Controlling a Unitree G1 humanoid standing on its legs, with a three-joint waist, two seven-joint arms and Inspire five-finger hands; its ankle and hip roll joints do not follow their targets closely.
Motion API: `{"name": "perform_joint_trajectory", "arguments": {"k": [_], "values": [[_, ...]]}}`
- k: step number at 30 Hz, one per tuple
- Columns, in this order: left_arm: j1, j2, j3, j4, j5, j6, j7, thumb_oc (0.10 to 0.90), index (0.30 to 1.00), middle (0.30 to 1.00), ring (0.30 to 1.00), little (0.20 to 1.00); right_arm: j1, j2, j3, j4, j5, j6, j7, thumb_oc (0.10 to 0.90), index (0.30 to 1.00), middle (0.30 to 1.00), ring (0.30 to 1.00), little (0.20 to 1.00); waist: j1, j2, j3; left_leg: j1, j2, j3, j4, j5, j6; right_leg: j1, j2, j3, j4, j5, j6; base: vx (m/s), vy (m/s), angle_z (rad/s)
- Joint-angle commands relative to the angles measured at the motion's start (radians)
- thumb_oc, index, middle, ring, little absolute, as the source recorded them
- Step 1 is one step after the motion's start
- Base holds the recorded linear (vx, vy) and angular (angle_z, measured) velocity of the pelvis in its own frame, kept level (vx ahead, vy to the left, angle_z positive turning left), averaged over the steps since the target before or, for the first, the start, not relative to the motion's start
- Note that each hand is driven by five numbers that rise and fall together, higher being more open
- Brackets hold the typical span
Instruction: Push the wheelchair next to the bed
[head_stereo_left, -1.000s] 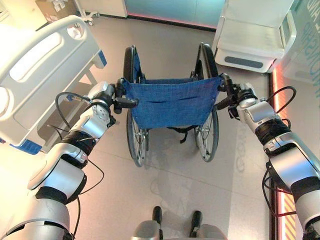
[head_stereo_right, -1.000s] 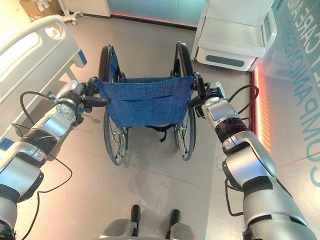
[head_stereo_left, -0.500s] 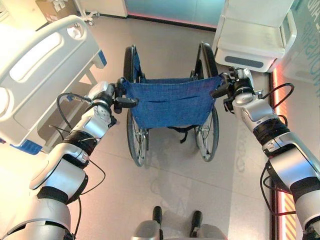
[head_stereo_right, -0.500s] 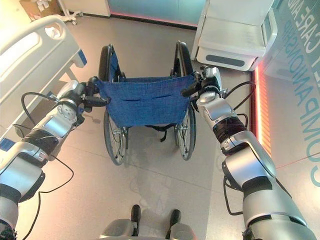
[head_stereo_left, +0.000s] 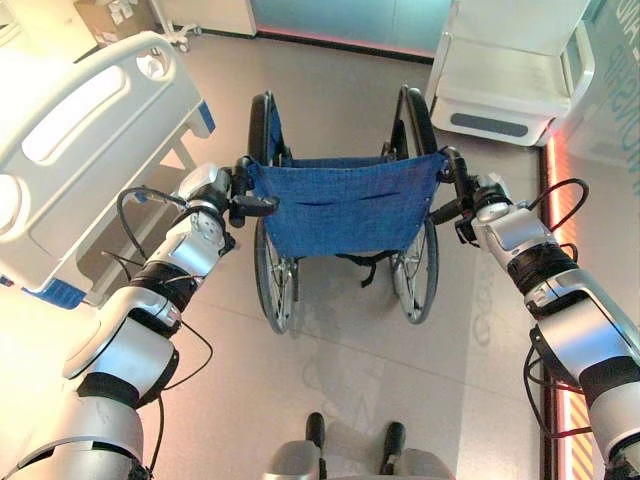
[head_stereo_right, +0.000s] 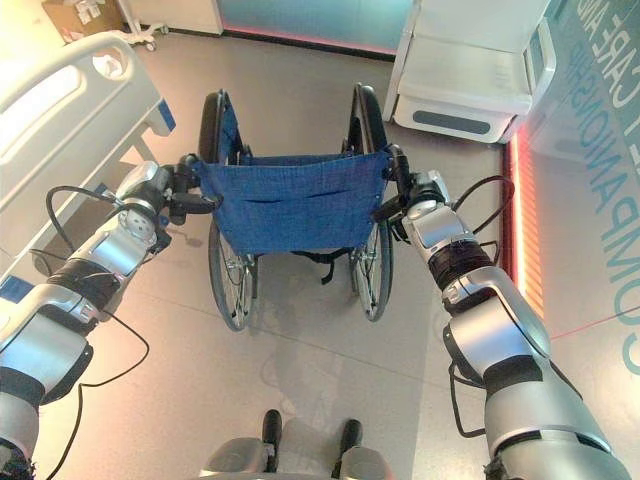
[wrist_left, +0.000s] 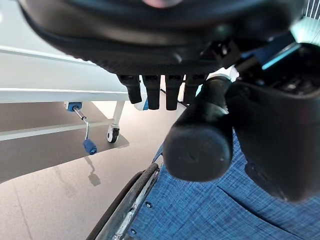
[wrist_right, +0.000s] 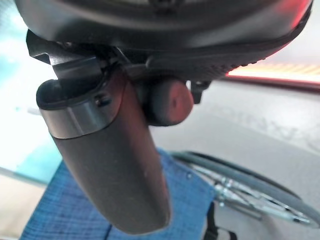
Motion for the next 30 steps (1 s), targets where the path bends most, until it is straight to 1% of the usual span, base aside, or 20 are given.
{"name": "perform_joint_trajectory", "arguments": {"k": [1, 2, 3, 4, 7, 8, 9, 10, 12, 15, 18, 20, 25, 27, 28, 29, 30], "values": [[-0.073, -0.047, -0.035, 0.047, 0.030, -0.102, 0.025, 0.800, 0.900, 0.900, 0.900, 0.900, -0.107, -0.037, 0.062, 0.059, -0.067, -0.036, -0.018, 0.800, 0.900, 0.900, 0.900, 0.900, 0.001, -0.002, -0.022, -0.037, -0.019, 0.028, 0.085, -0.122, 0.014, -0.054, -0.013, 0.005, 0.142, -0.100, -0.045, 0.00, -0.007, 0.04], [-0.075, -0.048, -0.037, 0.049, 0.030, -0.109, 0.023, 0.800, 0.900, 0.900, 0.900, 0.900, -0.105, -0.036, 0.060, 0.072, -0.061, -0.054, -0.020, 0.800, 0.900, 0.900, 0.900, 0.900, 0.002, -0.001, -0.020, -0.039, -0.019, 0.028, 0.085, -0.121, 0.015, -0.055, -0.014, 0.004, 0.143, -0.100, -0.045, 0.01, -0.009, 0.04], [-0.074, -0.049, -0.039, 0.048, 0.028, -0.115, 0.020, 0.800, 0.900, 0.900, 0.900, 0.900, -0.101, -0.036, 0.058, 0.081, -0.059, -0.089, -0.012, 0.800, 0.900, 0.900, 0.900, 0.900, 0.002, 0.000, -0.020, -0.039, -0.020, 0.026, 0.086, -0.121, 0.016, -0.056, -0.014, 0.004, 0.144, -0.100, -0.045, 0.01, -0.006, 0.03], [-0.074, -0.049, -0.039, 0.048, 0.028, -0.115, 0.020, 0.800, 0.900, 0.900, 0.900, 0.900, -0.101, -0.036, 0.058, 0.081, -0.059, -0.089, -0.012, 0.800, 0.900, 0.900, 0.900, 0.900, 0.002, 0.000, -0.020, -0.039, -0.020, 0.026, 0.086, -0.121, 0.016, -0.056, -0.014, 0.004, 0.144, -0.100, -0.045, 0.01, -0.002, 0.03], [-0.071, -0.054, -0.042, 0.042, 0.034, -0.125, 0.003, 0.800, 0.900, 0.900, 0.900, 0.900, -0.090, -0.025, 0.050, 0.074, -0.019, -0.181, -0.028, 0.800, 0.900, 0.900, 0.900, 0.900, 0.003, 0.004, -0.016, -0.040, -0.021, 0.023, 0.087, -0.119, 0.014, -0.057, -0.017, 0.002, 0.145, -0.097, -0.044, 0.00, 0.000, 0.00], [-0.069, -0.055, -0.041, 0.039, 0.036, -0.125, -0.002, 0.780, 0.869, 0.869, 0.869, 0.869, -0.087, -0.022, 0.048, 0.066, -0.013, -0.205, -0.034, 0.800, 0.900, 0.900, 0.900, 0.900, 0.003, 0.005, -0.017, -0.041, -0.022, 0.022, 0.086, -0.119, 0.014, -0.057, -0.017, 0.002, 0.145, -0.097, -0.043, 0.00, 0.000, 0.00], [-0.068, -0.057, -0.041, 0.037, 0.035, -0.125, -0.004, 0.780, 0.869, 0.869, 0.869, 0.869, -0.086, -0.020, 0.046, 0.059, -0.008, -0.228, -0.037, 0.800, 0.900, 0.900, 0.900, 0.900, 0.004, 0.006, -0.016, -0.042, -0.023, 0.022, 0.085, -0.118, 0.014, -0.058, -0.018, 0.002, 0.144, -0.097, -0.043, 0.00, 0.000, 0.00], [-0.067, -0.059, -0.041, 0.036, 0.036, -0.127, -0.006, 0.750, 0.825, 0.825, 0.825, 0.825, -0.085, -0.018, 0.043, 0.049, -0.005, -0.251, -0.047, 0.800, 0.900, 0.900, 0.900, 0.900, 0.004, 0.007, -0.017, -0.044, -0.023, 0.021, 0.085, -0.117, 0.013, -0.059, -0.018, 0.002, 0.144, -0.096, -0.043, 0.00, 0.000, 0.00], [-0.061, -0.060, -0.038, 0.031, 0.039, -0.128, -0.014, 0.755, 0.832, 0.832, 0.832, 0.832, -0.078, -0.017, 0.033, 0.013, -0.009, -0.296, -0.085, 0.800, 0.900, 0.900, 0.900, 0.900, 0.003, 0.010, -0.018, -0.047, -0.026, 0.018, 0.084, -0.116, 0.012, -0.063, -0.020, 0.000, 0.146, -0.094, -0.041, 0.00, 0.000, 0.00], [-0.047, -0.064, -0.032, 0.021, 0.047, -0.132, -0.005, 0.764, 0.846, 0.846, 0.846, 0.846, -0.084, -0.021, 0.022, -0.045, -0.011, -0.293, -0.126, 0.800, 0.900, 0.900, 0.900, 0.900, 0.002, 0.012, -0.017, -0.053, -0.027, 0.016, 0.084, -0.115, 0.011, -0.069, -0.022, 0.001, 0.147, -0.093, -0.039, 0.00, 0.000, 0.00], [-0.038, -0.063, -0.027, 0.002, 0.054, -0.118, -0.005, 0.759, 0.839, 0.839, 0.839, 0.839, -0.096, -0.029, 0.018, -0.103, 0.003, -0.263, -0.167, 0.800, 0.900, 0.900, 0.900, 0.900, 0.001, 0.012, -0.019, -0.052, -0.029, 0.014, 0.082, -0.117, 0.012, -0.071, -0.020, 0.003, 0.148, -0.095, -0.040, 0.00, 0.000, 0.00], [-0.034, -0.061, -0.024, -0.003, 0.056, -0.110, -0.006, 0.762, 0.844, 0.844, 0.844, 0.844, -0.101, -0.031, 0.015, -0.125, 0.003, -0.254, -0.187, 0.800, 0.900, 0.900, 0.900, 0.900, 0.001, 0.011, -0.021, -0.050, -0.029, 0.012, 0.081, -0.118, 0.012, -0.070, -0.019, 0.002, 0.149, -0.096, -0.039, 0.02, 0.005, 0.00], [-0.029, -0.068, -0.015, 0.001, 0.064, -0.104, -0.012, 0.780, 0.869, 0.869, 0.869, 0.869, -0.115, -0.031, 0.014, -0.149, 0.000, -0.223, -0.175, 0.800, 0.900, 0.900, 0.900, 0.900, 0.000, 0.007, -0.030, -0.039, -0.030, 0.011, 0.079, -0.123, 0.013, -0.060, -0.018, 0.002, 0.147, -0.098, -0.038, 0.05, 0.003, 0.01], [-0.024, -0.076, -0.013, 0.001, 0.061, -0.109, -0.011, 0.778, 0.867, 0.867, 0.867, 0.867, -0.112, -0.028, 0.019, -0.158, -0.008, -0.204, -0.161, 0.800, 0.900, 0.900, 0.900, 0.900, 0.000, 0.006, -0.036, -0.034, -0.031, 0.012, 0.078, -0.123, 0.013, -0.053, -0.018, 0.002, 0.144, -0.097, -0.037, 0.05, 0.009, 0.00], [-0.019, -0.080, -0.012, 0.000, 0.059, -0.120, -0.017, 0.698, 0.747, 0.747, 0.747, 0.747, -0.107, -0.025, 0.021, -0.155, -0.001, -0.181, -0.145, 0.800, 0.900, 0.900, 0.900, 0.900, 0.000, 0.006, -0.040, -0.029, -0.032, 0.013, 0.077, -0.123, 0.013, -0.050, -0.019, 0.001, 0.143, -0.098, -0.037, 0.04, 0.006, 0.01], [-0.019, -0.083, -0.011, -0.002, 0.059, -0.122, -0.019, 0.698, 0.747, 0.747, 0.747, 0.747, -0.103, -0.024, 0.020, -0.152, 0.000, -0.175, -0.139, 0.800, 0.900, 0.900, 0.900, 0.900, 0.000, 0.006, -0.041, -0.029, -0.031, 0.013, 0.077, -0.122, 0.013, -0.050, -0.019, 0.001, 0.144, -0.098, -0.036, 0.04, 0.009, 0.01], [-0.015, -0.089, -0.013, -0.006, 0.055, -0.138, -0.020, 0.491, 0.436, 0.436, 0.436, 0.436, -0.095, -0.021, 0.021, -0.139, -0.004, -0.173, -0.086, 0.563, 0.545, 0.545, 0.545, 0.545, 0.001, 0.007, -0.042, -0.029, -0.031, 0.013, 0.078, -0.122, 0.013, -0.049, -0.020, 0.001, 0.145, -0.099, -0.037, 0.00, 0.000, 0.00]]}}
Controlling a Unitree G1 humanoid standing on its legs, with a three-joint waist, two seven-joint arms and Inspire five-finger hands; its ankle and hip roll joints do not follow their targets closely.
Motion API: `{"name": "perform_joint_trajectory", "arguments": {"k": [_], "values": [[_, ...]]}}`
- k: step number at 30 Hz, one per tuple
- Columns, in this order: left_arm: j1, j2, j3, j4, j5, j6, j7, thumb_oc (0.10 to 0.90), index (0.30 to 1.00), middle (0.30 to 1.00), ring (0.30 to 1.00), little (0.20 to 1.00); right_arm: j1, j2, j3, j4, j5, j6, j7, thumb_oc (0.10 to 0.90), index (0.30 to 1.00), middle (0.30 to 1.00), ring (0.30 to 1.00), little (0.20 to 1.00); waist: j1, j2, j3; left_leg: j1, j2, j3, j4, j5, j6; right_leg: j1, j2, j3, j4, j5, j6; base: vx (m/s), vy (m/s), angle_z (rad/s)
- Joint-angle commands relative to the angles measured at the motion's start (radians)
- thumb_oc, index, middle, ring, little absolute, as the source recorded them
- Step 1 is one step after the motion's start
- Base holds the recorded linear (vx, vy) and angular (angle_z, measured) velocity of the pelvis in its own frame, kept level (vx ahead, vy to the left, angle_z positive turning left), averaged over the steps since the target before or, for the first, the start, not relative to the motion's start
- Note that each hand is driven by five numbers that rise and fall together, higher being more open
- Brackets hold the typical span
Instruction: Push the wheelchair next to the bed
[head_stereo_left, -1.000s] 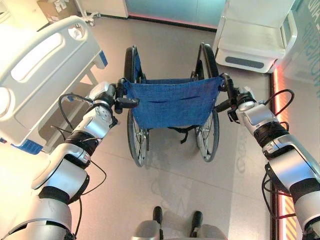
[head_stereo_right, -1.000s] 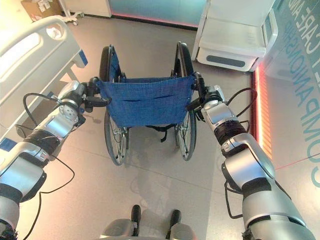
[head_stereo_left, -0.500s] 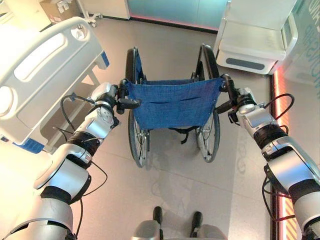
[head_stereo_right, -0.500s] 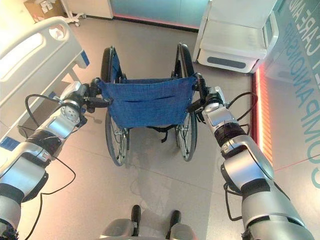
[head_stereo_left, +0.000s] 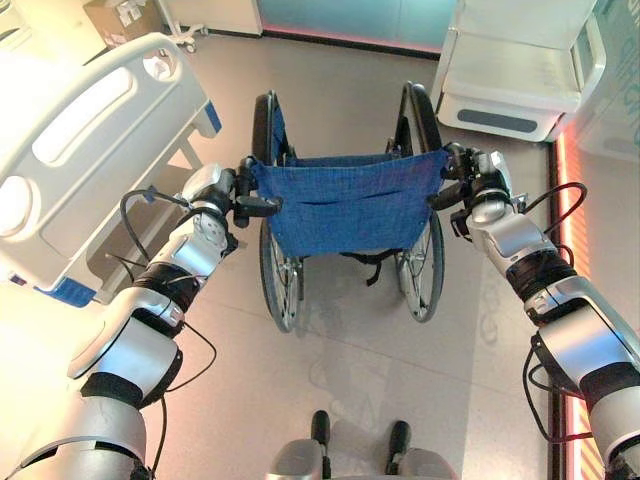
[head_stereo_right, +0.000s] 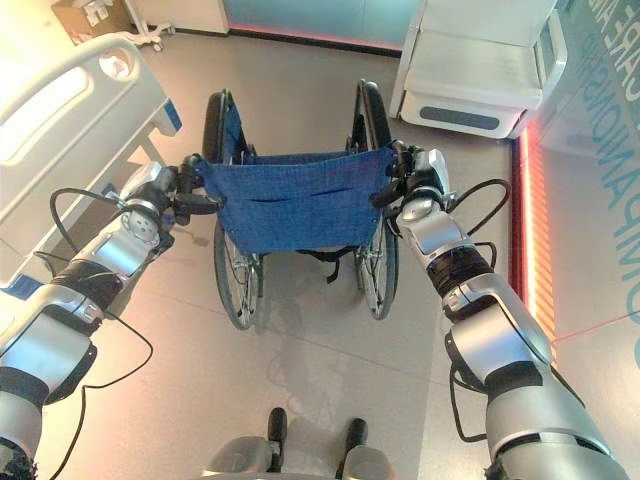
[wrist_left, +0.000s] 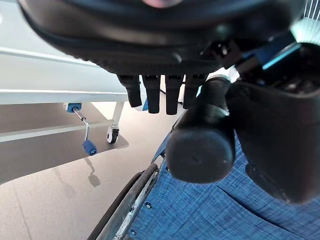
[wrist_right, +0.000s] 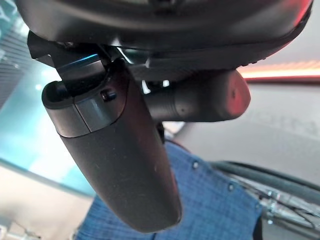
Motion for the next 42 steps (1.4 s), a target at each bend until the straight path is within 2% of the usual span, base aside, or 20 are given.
{"name": "perform_joint_trajectory", "arguments": {"k": [1, 3, 8, 13, 25, 31, 38, 42], "values": [[-0.020, -0.074, -0.032, -0.027, 0.044, -0.125, -0.013, 0.400, 0.300, 0.300, 0.300, 0.300, -0.129, -0.012, 0.025, -0.045, -0.018, -0.043, 0.081, 0.400, 0.300, 0.300, 0.300, 0.300, 0.005, -0.015, -0.041, -0.014, -0.027, 0.030, 0.070, -0.121, 0.013, -0.045, -0.020, 0.003, 0.146, -0.099, -0.037, 0.00, 0.000, 0.00], [-0.022, -0.072, -0.035, -0.045, 0.038, -0.142, -0.021, 0.400, 0.300, 0.300, 0.300, 0.300, -0.119, -0.014, 0.031, -0.033, -0.025, -0.061, 0.152, 0.400, 0.300, 0.300, 0.300, 0.300, 0.008, -0.014, -0.039, -0.016, -0.027, 0.028, 0.072, -0.119, 0.014, -0.045, -0.021, 0.002, 0.148, -0.100, -0.039, 0.00, 0.000, 0.00], [-0.012, -0.074, -0.039, -0.052, 0.036, -0.153, -0.035, 0.400, 0.300, 0.300, 0.300, 0.300, -0.092, -0.010, 0.044, 0.015, -0.068, -0.103, 0.225, 0.400, 0.300, 0.300, 0.300, 0.300, 0.013, -0.013, -0.039, -0.016, -0.026, 0.024, 0.070, -0.117, 0.015, -0.048, -0.023, 0.000, 0.153, -0.101, -0.039, 0.00, 0.000, 0.00], [-0.020, -0.082, -0.048, -0.036, 0.033, -0.155, -0.036, 0.400, 0.300, 0.300, 0.300, 0.300, -0.102, -0.006, 0.063, 0.065, -0.129, -0.085, 0.246, 0.400, 0.300, 0.300, 0.300, 0.300, 0.013, -0.013, -0.036, -0.016, -0.026, 0.024, 0.072, -0.118, 0.016, -0.048, -0.027, 0.000, 0.153, -0.100, -0.037, 0.00, 0.000, 0.00], [-0.044, -0.099, -0.064, 0.011, 0.038, -0.174, -0.053, 0.400, 0.300, 0.300, 0.300, 0.300, -0.141, 0.007, 0.083, 0.134, -0.189, -0.102, 0.227, 0.400, 0.300, 0.300, 0.300, 0.300, 0.019, -0.014, -0.034, -0.014, -0.029, 0.019, 0.079, -0.126, 0.022, -0.045, -0.031, 0.008, 0.160, -0.104, -0.035, 0.00, 0.003, 0.01], [-0.029, -0.099, -0.057, 0.013, 0.049, -0.205, -0.053, 0.400, 0.300, 0.300, 0.300, 0.300, -0.138, 0.000, 0.096, 0.129, -0.278, -0.102, 0.245, 0.400, 0.300, 0.300, 0.300, 0.300, 0.020, -0.016, -0.034, -0.016, -0.032, 0.024, 0.088, -0.133, 0.029, -0.050, -0.037, 0.012, 0.169, -0.104, -0.031, 0.02, 0.027, 0.00], [-0.042, -0.093, -0.066, 0.013, 0.092, -0.215, -0.072, 0.400, 0.300, 0.300, 0.300, 0.300, -0.136, 0.001, 0.106, 0.144, -0.309, -0.138, 0.278, 0.400, 0.300, 0.300, 0.300, 0.300, 0.024, -0.017, -0.024, -0.027, -0.037, 0.034, 0.113, -0.146, 0.042, -0.064, -0.055, 0.018, 0.191, -0.102, -0.023, 0.02, 0.045, -0.01], [-0.053, -0.085, -0.067, 0.005, 0.070, -0.218, -0.047, 0.400, 0.300, 0.300, 0.300, 0.300, -0.138, 0.000, 0.116, 0.130, -0.321, -0.143, 0.242, 0.400, 0.300, 0.300, 0.300, 0.300, 0.022, -0.017, -0.013, -0.040, -0.039, 0.045, 0.133, -0.154, 0.049, -0.078, -0.071, 0.025, 0.205, -0.096, -0.016, -0.01, 0.077, -0.02]]}}
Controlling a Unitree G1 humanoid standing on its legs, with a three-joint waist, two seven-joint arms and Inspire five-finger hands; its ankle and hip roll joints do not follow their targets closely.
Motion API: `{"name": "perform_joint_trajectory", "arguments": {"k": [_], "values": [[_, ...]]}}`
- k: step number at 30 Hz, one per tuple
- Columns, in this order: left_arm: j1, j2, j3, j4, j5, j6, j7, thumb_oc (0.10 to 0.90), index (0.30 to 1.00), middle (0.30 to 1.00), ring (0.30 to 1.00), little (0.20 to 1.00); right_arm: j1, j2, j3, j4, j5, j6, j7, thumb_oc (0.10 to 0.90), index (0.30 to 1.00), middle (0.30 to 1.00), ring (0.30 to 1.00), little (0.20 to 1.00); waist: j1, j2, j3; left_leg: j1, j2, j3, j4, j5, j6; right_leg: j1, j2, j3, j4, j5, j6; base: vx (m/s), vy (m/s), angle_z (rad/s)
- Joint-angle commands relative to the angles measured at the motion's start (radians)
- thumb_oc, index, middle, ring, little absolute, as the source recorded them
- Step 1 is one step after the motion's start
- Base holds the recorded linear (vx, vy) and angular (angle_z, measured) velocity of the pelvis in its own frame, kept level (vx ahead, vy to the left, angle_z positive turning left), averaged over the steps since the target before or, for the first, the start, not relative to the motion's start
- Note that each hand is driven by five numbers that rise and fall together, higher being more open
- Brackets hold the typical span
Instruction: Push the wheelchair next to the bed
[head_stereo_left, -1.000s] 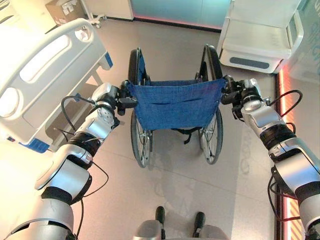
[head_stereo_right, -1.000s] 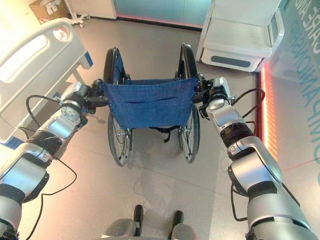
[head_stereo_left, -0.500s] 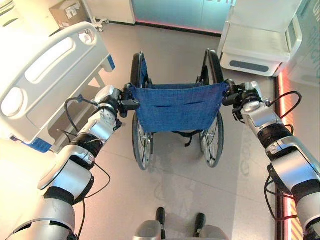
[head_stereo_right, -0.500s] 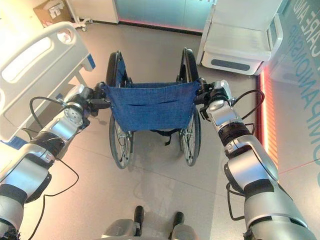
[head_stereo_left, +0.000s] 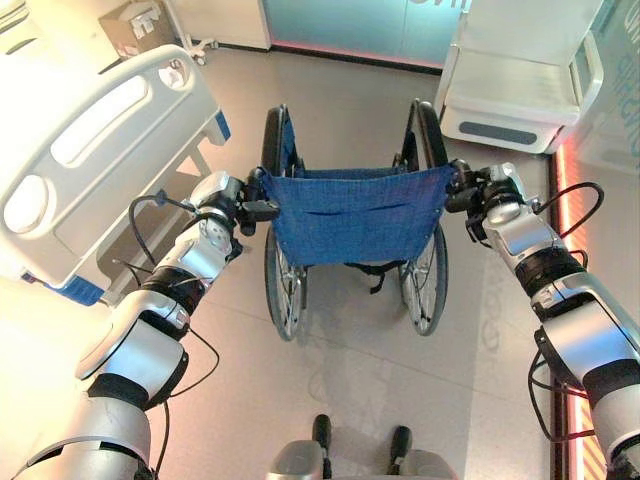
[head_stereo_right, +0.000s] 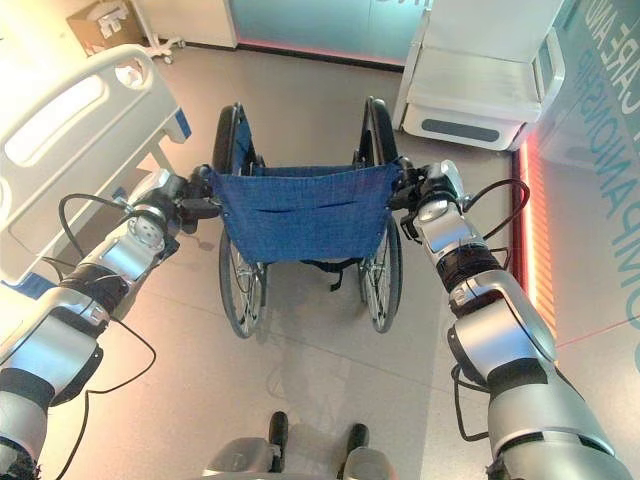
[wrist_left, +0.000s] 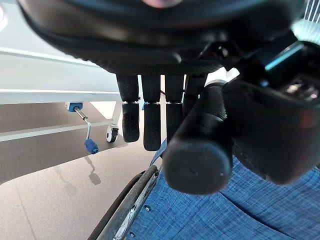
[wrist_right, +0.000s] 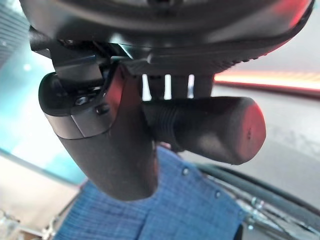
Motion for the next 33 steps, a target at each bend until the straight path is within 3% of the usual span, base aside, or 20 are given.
{"name": "perform_joint_trajectory", "arguments": {"k": [1, 5, 7, 9, 11, 12, 13, 14, 16, 17, 20, 22, 26, 27, 31, 33], "values": [[-0.061, -0.056, -0.059, -0.029, 0.017, -0.195, -0.012, 0.400, 0.300, 0.300, 0.300, 0.300, -0.114, -0.001, 0.134, -0.014, -0.169, -0.131, 0.061, 0.400, 0.300, 0.300, 0.300, 0.300, 0.014, -0.016, -0.007, -0.046, -0.035, 0.046, 0.122, -0.164, 0.041, -0.075, -0.060, 0.024, 0.168, -0.094, -0.014, -0.02, 0.101, -0.02], [-0.054, -0.046, -0.030, -0.040, -0.064, -0.221, 0.034, 0.400, 0.300, 0.300, 0.300, 0.300, -0.110, -0.009, 0.124, -0.011, -0.150, -0.135, 0.026, 0.400, 0.300, 0.300, 0.300, 0.300, 0.015, -0.010, 0.002, -0.056, -0.041, 0.050, 0.142, -0.176, 0.052, -0.093, -0.072, 0.033, 0.200, -0.100, -0.011, 0.00, 0.123, -0.05], [-0.043, -0.049, -0.002, -0.055, -0.112, -0.233, 0.065, 0.400, 0.300, 0.300, 0.300, 0.300, -0.102, -0.008, 0.109, -0.017, -0.120, -0.130, 0.031, 0.400, 0.300, 0.300, 0.300, 0.300, 0.019, 0.001, 0.009, -0.066, -0.046, 0.049, 0.154, -0.183, 0.063, -0.111, -0.079, 0.041, 0.275, -0.125, -0.019, 0.03, 0.179, -0.08], [-0.033, -0.043, 0.014, -0.074, -0.137, -0.249, 0.082, 0.400, 0.300, 0.300, 0.300, 0.300, -0.082, -0.013, 0.090, -0.025, -0.095, -0.141, 0.034, 0.400, 0.300, 0.300, 0.300, 0.300, 0.022, 0.008, 0.010, -0.083, -0.057, 0.039, 0.163, -0.189, 0.077, -0.146, -0.075, 0.059, 0.444, -0.117, -0.024, 0.06, 0.157, -0.12], [-0.008, -0.029, 0.024, -0.111, -0.166, -0.268, 0.102, 0.400, 0.300, 0.300, 0.300, 0.300, -0.027, -0.036, 0.063, -0.075, -0.055, -0.156, 0.038, 0.400, 0.300, 0.300, 0.300, 0.300, 0.004, 0.004, 0.031, -0.085, -0.064, 0.017, 0.177, -0.191, 0.087, -0.245, -0.055, 0.083, 0.625, -0.045, -0.009, 0.24, 0.057, -0.10], [0.014, -0.028, 0.037, -0.139, -0.174, -0.269, 0.114, 0.400, 0.300, 0.300, 0.300, 0.300, 0.003, -0.043, 0.057, -0.113, -0.066, -0.164, 0.042, 0.400, 0.300, 0.300, 0.300, 0.300, -0.009, -0.005, 0.042, -0.078, -0.069, 0.007, 0.188, -0.199, 0.089, -0.297, -0.064, 0.088, 0.590, 0.019, -0.001, 0.25, -0.026, -0.04], [0.017, -0.028, 0.037, -0.140, -0.174, -0.268, 0.114, 0.400, 0.300, 0.300, 0.300, 0.300, 0.005, -0.043, 0.057, -0.115, -0.066, -0.163, 0.042, 0.400, 0.300, 0.300, 0.300, 0.300, -0.011, -0.008, 0.045, -0.074, -0.073, 0.007, 0.193, -0.205, 0.090, -0.296, -0.069, 0.090, 0.600, 0.011, 0.001, 0.31, -0.128, 0.15], [0.055, -0.017, 0.065, -0.206, -0.189, -0.274, 0.161, 0.400, 0.300, 0.300, 0.300, 0.300, 0.046, -0.059, 0.051, -0.205, -0.078, -0.140, 0.027, 0.400, 0.300, 0.300, 0.300, 0.300, -0.044, -0.022, 0.078, -0.036, -0.085, -0.001, 0.198, -0.231, 0.077, -0.397, -0.107, 0.075, 0.476, 0.108, 0.012, 0.25, -0.129, 0.23], [0.061, -0.010, 0.085, -0.222, -0.210, -0.296, 0.185, 0.400, 0.300, 0.300, 0.300, 0.300, 0.055, -0.074, 0.043, -0.247, -0.089, -0.134, 0.026, 0.400, 0.300, 0.300, 0.300, 0.300, -0.070, -0.025, 0.097, 0.001, -0.091, -0.015, 0.185, -0.257, 0.069, -0.433, -0.111, 0.061, 0.348, 0.132, 0.021, 0.34, -0.253, 0.06], [0.053, -0.011, 0.105, -0.220, -0.236, -0.332, 0.199, 0.400, 0.300, 0.300, 0.300, 0.300, 0.040, -0.094, 0.033, -0.251, -0.108, -0.130, 0.037, 0.400, 0.300, 0.300, 0.300, 0.300, -0.095, -0.022, 0.103, 0.031, -0.092, -0.046, 0.173, -0.285, 0.064, -0.437, -0.092, 0.112, 0.190, 0.143, 0.029, 0.32, -0.372, 0.17], [0.028, -0.009, 0.116, -0.203, -0.280, -0.360, 0.179, 0.400, 0.300, 0.300, 0.300, 0.300, -0.005, -0.110, 0.035, -0.200, -0.106, -0.135, 0.054, 0.400, 0.300, 0.300, 0.300, 0.300, -0.109, -0.034, 0.084, 0.006, -0.098, -0.085, 0.198, -0.310, 0.061, -0.414, -0.072, 0.177, 0.154, 0.123, 0.028, 0.17, -0.305, 0.70], [0.036, -0.009, 0.127, -0.198, -0.309, -0.366, 0.178, 0.400, 0.300, 0.300, 0.300, 0.300, -0.015, -0.114, 0.037, -0.158, -0.100, -0.160, 0.083, 0.400, 0.300, 0.300, 0.300, 0.300, -0.099, -0.037, 0.066, -0.011, -0.078, -0.079, 0.232, -0.309, 0.045, -0.386, -0.066, 0.162, 0.191, 0.084, 0.021, 0.27, -0.335, 0.69], [0.071, -0.016, 0.121, -0.192, -0.295, -0.357, 0.158, 0.400, 0.300, 0.300, 0.300, 0.300, 0.006, -0.134, 0.051, -0.149, -0.086, -0.173, 0.131, 0.400, 0.300, 0.300, 0.300, 0.300, -0.099, -0.040, 0.023, 0.044, 0.041, -0.050, 0.239, -0.268, -0.018, -0.341, -0.052, 0.090, 0.259, -0.007, -0.011, 0.39, -0.318, 0.23], [0.072, -0.016, 0.120, -0.192, -0.297, -0.358, 0.156, 0.400, 0.300, 0.300, 0.300, 0.300, 0.007, -0.136, 0.051, -0.149, -0.086, -0.173, 0.133, 0.400, 0.300, 0.300, 0.300, 0.300, -0.100, -0.040, 0.021, 0.048, 0.046, -0.049, 0.237, -0.264, -0.021, -0.337, -0.050, 0.087, 0.259, -0.011, -0.014, 0.34, -0.258, 0.01], [0.072, -0.021, 0.110, -0.183, -0.309, -0.369, 0.145, 0.400, 0.300, 0.300, 0.300, 0.300, 0.004, -0.149, 0.059, -0.130, -0.083, -0.189, 0.147, 0.400, 0.300, 0.300, 0.300, 0.300, -0.104, -0.040, -0.018, 0.076, 0.133, -0.022, 0.281, -0.135, -0.065, -0.292, -0.014, 0.043, 0.249, -0.070, -0.062, 0.26, -0.238, 0.16], [0.073, -0.022, 0.107, -0.180, -0.308, -0.372, 0.141, 0.400, 0.300, 0.300, 0.300, 0.300, 0.006, -0.154, 0.062, -0.119, -0.080, -0.200, 0.150, 0.400, 0.300, 0.300, 0.300, 0.300, -0.107, -0.046, -0.031, 0.084, 0.149, -0.017, 0.305, -0.103, -0.069, -0.277, -0.001, 0.035, 0.238, -0.080, -0.075, 0.24, -0.201, 0.23]]}}
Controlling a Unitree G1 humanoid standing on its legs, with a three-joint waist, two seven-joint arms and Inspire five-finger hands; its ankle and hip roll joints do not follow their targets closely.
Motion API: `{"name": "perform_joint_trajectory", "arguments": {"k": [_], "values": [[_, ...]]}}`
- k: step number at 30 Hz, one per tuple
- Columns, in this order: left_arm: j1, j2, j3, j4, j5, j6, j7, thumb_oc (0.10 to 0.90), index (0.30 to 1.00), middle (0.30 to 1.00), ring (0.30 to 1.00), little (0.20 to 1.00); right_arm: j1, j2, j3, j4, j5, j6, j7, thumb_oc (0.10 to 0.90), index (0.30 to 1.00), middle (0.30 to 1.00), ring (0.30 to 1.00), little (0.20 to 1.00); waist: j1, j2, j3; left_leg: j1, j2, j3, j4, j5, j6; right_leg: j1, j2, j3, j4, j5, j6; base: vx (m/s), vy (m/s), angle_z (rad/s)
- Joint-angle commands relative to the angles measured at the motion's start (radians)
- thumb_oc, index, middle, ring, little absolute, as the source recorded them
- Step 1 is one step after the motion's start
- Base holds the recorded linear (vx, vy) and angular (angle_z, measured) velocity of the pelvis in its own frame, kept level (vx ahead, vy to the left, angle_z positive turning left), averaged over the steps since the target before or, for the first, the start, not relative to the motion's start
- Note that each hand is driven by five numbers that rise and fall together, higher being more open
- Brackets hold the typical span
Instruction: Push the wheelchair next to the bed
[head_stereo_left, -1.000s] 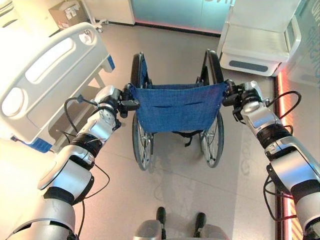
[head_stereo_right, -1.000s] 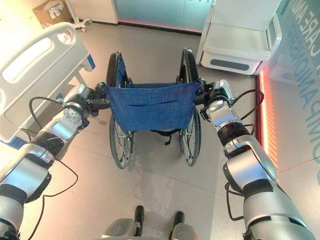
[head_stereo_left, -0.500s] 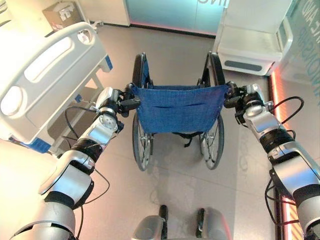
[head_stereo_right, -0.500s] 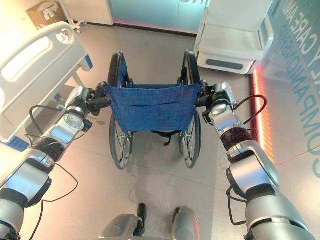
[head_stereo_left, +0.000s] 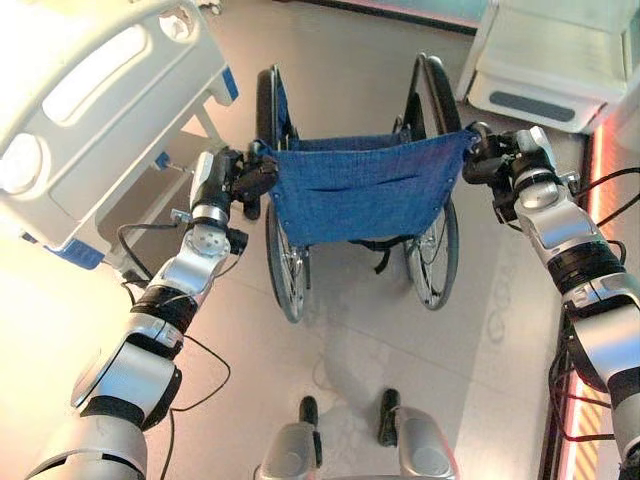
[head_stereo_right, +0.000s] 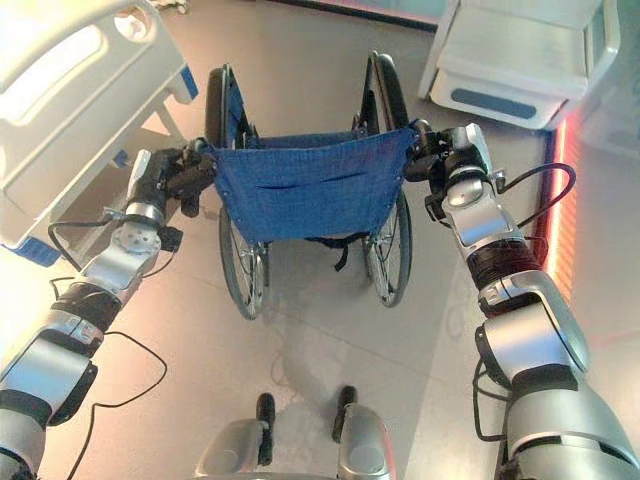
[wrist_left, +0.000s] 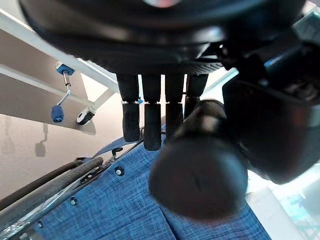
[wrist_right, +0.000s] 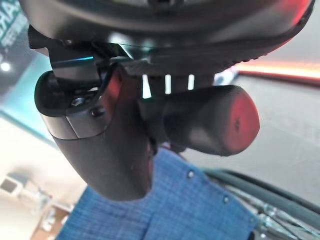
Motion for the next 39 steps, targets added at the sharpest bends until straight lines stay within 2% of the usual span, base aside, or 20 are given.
{"name": "perform_joint_trajectory", "arguments": {"k": [1, 3, 4, 5, 6, 9, 12, 15, 16, 17, 20, 21, 23, 25, 28, 31, 33, 35, 37, 39], "values": [[-0.051, -0.029, -0.067, -0.029, 0.028, -0.093, -0.040, 0.400, 0.300, 0.300, 0.300, 0.300, -0.014, -0.004, 0.138, 0.008, -0.057, -0.097, 0.085, 0.400, 0.300, 0.300, 0.300, 0.300, -0.036, -0.022, -0.096, 0.188, 0.082, 0.013, 0.166, 0.030, -0.005, -0.005, 0.032, 0.030, -0.150, 0.080, -0.011, 0.30, -0.214, 0.22], [-0.037, -0.036, -0.063, -0.029, 0.027, -0.099, -0.038, 0.400, 0.300, 0.300, 0.300, 0.300, -0.009, -0.010, 0.143, 0.011, -0.052, -0.103, 0.081, 0.400, 0.300, 0.300, 0.300, 0.300, -0.029, -0.031, -0.106, 0.169, 0.082, 0.016, 0.242, 0.066, -0.008, 0.030, 0.043, 0.019, -0.169, 0.070, -0.029, 0.33, -0.227, 0.10], [-0.026, -0.041, -0.058, -0.030, 0.033, -0.102, -0.039, 0.400, 0.300, 0.300, 0.300, 0.300, -0.002, -0.014, 0.145, 0.009, -0.050, -0.109, 0.080, 0.400, 0.300, 0.300, 0.300, 0.300, -0.013, -0.040, -0.105, 0.116, 0.050, 0.000, 0.306, 0.063, 0.000, 0.074, 0.052, 0.025, -0.184, 0.061, -0.037, 0.45, -0.260, 0.09], [-0.016, -0.044, -0.057, -0.029, 0.048, -0.104, -0.038, 0.400, 0.300, 0.300, 0.300, 0.300, 0.001, -0.010, 0.152, 0.006, -0.049, -0.107, 0.074, 0.400, 0.300, 0.300, 0.300, 0.300, 0.018, -0.047, -0.091, 0.021, -0.016, -0.021, 0.343, 0.038, 0.025, 0.120, 0.061, 0.048, -0.193, 0.054, -0.035, 0.53, -0.232, 0.15], [-0.008, -0.046, -0.054, -0.030, 0.064, -0.103, -0.038, 0.400, 0.300, 0.300, 0.300, 0.300, 0.002, -0.004, 0.154, 0.005, -0.055, -0.103, 0.071, 0.400, 0.300, 0.300, 0.300, 0.300, 0.041, -0.049, -0.075, -0.040, -0.049, -0.016, 0.335, 0.018, 0.040, 0.154, 0.070, 0.062, -0.199, 0.049, -0.031, 0.49, -0.138, 0.10], [0.001, -0.047, -0.046, -0.034, 0.087, -0.099, -0.045, 0.400, 0.300, 0.300, 0.300, 0.300, -0.005, 0.008, 0.157, 0.006, -0.062, -0.080, 0.057, 0.400, 0.300, 0.300, 0.300, 0.300, 0.069, -0.042, -0.054, -0.103, -0.078, 0.016, 0.228, 0.027, 0.041, 0.219, 0.094, 0.071, -0.225, 0.039, -0.023, 0.45, -0.018, -0.40], [0.001, -0.026, -0.056, -0.063, 0.108, -0.072, -0.052, 0.400, 0.300, 0.300, 0.300, 0.300, -0.008, 0.020, 0.162, -0.036, -0.052, -0.022, 0.057, 0.400, 0.300, 0.300, 0.300, 0.300, 0.140, 0.003, -0.030, -0.257, -0.111, -0.002, -0.002, 0.196, -0.010, 0.341, 0.168, 0.139, -0.258, -0.003, -0.022, 0.61, 0.076, -0.15], [0.012, 0.008, -0.035, -0.092, 0.147, -0.027, -0.068, 0.400, 0.300, 0.300, 0.300, 0.300, -0.023, 0.014, 0.166, -0.038, -0.064, -0.001, 0.117, 0.400, 0.300, 0.300, 0.300, 0.300, 0.174, 0.018, -0.039, -0.266, -0.120, -0.013, -0.124, 0.237, -0.013, 0.392, 0.178, 0.190, -0.259, -0.049, -0.023, 0.44, 0.164, -0.64], [0.010, 0.011, -0.033, -0.092, 0.148, -0.021, -0.069, 0.400, 0.300, 0.300, 0.300, 0.300, -0.024, 0.012, 0.166, -0.037, -0.064, -0.002, 0.125, 0.400, 0.300, 0.300, 0.300, 0.300, 0.172, 0.020, -0.042, -0.260, -0.121, -0.006, -0.116, 0.227, -0.005, 0.389, 0.176, 0.191, -0.251, -0.057, -0.022, 0.52, 0.288, -1.17], [0.003, 0.023, -0.036, -0.084, 0.153, 0.005, -0.095, 0.400, 0.300, 0.300, 0.300, 0.300, -0.015, 0.007, 0.157, -0.023, -0.044, -0.016, 0.140, 0.400, 0.300, 0.300, 0.300, 0.300, 0.162, 0.014, -0.059, -0.241, -0.129, 0.014, -0.047, 0.151, 0.034, 0.380, 0.157, 0.183, -0.208, -0.092, -0.021, 0.37, 0.211, -0.86], [-0.004, 0.026, -0.056, -0.056, 0.160, 0.031, -0.140, 0.400, 0.300, 0.300, 0.300, 0.300, 0.044, 0.019, 0.123, -0.016, -0.043, -0.030, 0.157, 0.400, 0.300, 0.300, 0.300, 0.300, 0.166, 0.007, -0.081, -0.250, -0.131, 0.018, 0.043, 0.083, 0.057, 0.392, 0.134, 0.154, -0.157, -0.113, -0.017, 0.46, 0.220, -0.51], [-0.005, 0.024, -0.075, -0.040, 0.183, 0.052, -0.169, 0.400, 0.300, 0.300, 0.300, 0.300, 0.081, 0.031, 0.114, -0.024, -0.031, -0.030, 0.147, 0.400, 0.300, 0.300, 0.300, 0.300, 0.165, 0.001, -0.096, -0.213, -0.127, 0.032, 0.053, 0.049, 0.084, 0.386, 0.097, 0.121, -0.105, -0.091, 0.009, 0.52, 0.273, -0.04], [-0.012, 0.026, -0.086, -0.030, 0.190, 0.077, -0.189, 0.400, 0.300, 0.300, 0.300, 0.300, 0.097, 0.046, 0.104, -0.019, -0.033, -0.041, 0.144, 0.400, 0.300, 0.300, 0.300, 0.300, 0.169, -0.004, -0.105, -0.181, -0.138, 0.028, 0.035, 0.049, 0.094, 0.386, 0.073, 0.106, -0.071, -0.057, 0.033, 0.42, 0.244, -0.14], [-0.037, 0.018, -0.112, 0.002, 0.219, 0.109, -0.211, 0.400, 0.300, 0.300, 0.300, 0.300, 0.097, 0.071, 0.102, 0.000, -0.044, -0.052, 0.143, 0.400, 0.300, 0.300, 0.300, 0.300, 0.177, -0.013, -0.122, -0.161, -0.152, 0.043, 0.022, 0.045, 0.110, 0.390, 0.030, 0.088, -0.029, 0.011, 0.069, 0.35, 0.245, -0.45], [-0.057, 0.003, -0.129, 0.042, 0.210, 0.121, -0.211, 0.400, 0.300, 0.300, 0.300, 0.300, 0.088, 0.087, 0.099, 0.025, -0.043, -0.069, 0.139, 0.400, 0.300, 0.300, 0.300, 0.300, 0.187, -0.015, -0.139, -0.154, -0.166, 0.045, 0.006, 0.040, 0.126, 0.390, 0.002, 0.085, 0.040, 0.076, 0.076, 0.25, 0.161, -0.26], [-0.055, -0.020, -0.139, 0.074, 0.211, 0.118, -0.197, 0.400, 0.300, 0.300, 0.300, 0.300, 0.099, 0.099, 0.090, 0.062, -0.034, -0.090, 0.148, 0.400, 0.300, 0.300, 0.300, 0.300, 0.182, -0.022, -0.158, -0.138, -0.191, 0.042, -0.005, 0.027, 0.148, 0.364, 0.012, 0.099, 0.104, 0.138, 0.085, 0.31, 0.146, -0.17], [-0.045, -0.029, -0.136, 0.081, 0.213, 0.114, -0.187, 0.400, 0.300, 0.300, 0.300, 0.300, 0.106, 0.103, 0.088, 0.070, -0.032, -0.094, 0.156, 0.400, 0.300, 0.300, 0.300, 0.300, 0.175, -0.025, -0.162, -0.122, -0.198, 0.039, -0.010, 0.023, 0.151, 0.343, 0.016, 0.105, 0.093, 0.149, 0.085, 0.31, 0.079, 0.05], [-0.026, -0.048, -0.125, 0.089, 0.231, 0.112, -0.174, 0.400, 0.300, 0.300, 0.300, 0.300, 0.109, 0.106, 0.091, 0.068, -0.014, -0.089, 0.161, 0.400, 0.300, 0.300, 0.300, 0.300, 0.144, -0.019, -0.158, -0.089, -0.205, 0.021, -0.008, 0.012, 0.149, 0.261, 0.049, 0.118, 0.004, 0.105, 0.071, 0.32, 0.028, 0.00], [-0.030, -0.051, -0.122, 0.093, 0.244, 0.110, -0.171, 0.400, 0.300, 0.300, 0.300, 0.300, 0.101, 0.103, 0.091, 0.055, 0.001, -0.075, 0.160, 0.400, 0.300, 0.300, 0.300, 0.300, 0.113, -0.006, -0.138, -0.046, -0.201, -0.003, -0.010, -0.004, 0.143, 0.151, 0.049, 0.119, -0.053, 0.093, 0.065, 0.25, -0.018, 0.29], [-0.046, -0.046, -0.121, 0.100, 0.253, 0.113, -0.173, 0.400, 0.300, 0.300, 0.300, 0.300, 0.085, 0.097, 0.092, 0.042, 0.030, -0.061, 0.159, 0.400, 0.300, 0.300, 0.300, 0.300, 0.071, -0.004, -0.104, 0.002, -0.213, -0.029, -0.013, -0.043, 0.149, 0.014, 0.034, 0.130, -0.101, 0.151, 0.074, 0.31, -0.043, 0.41]]}}
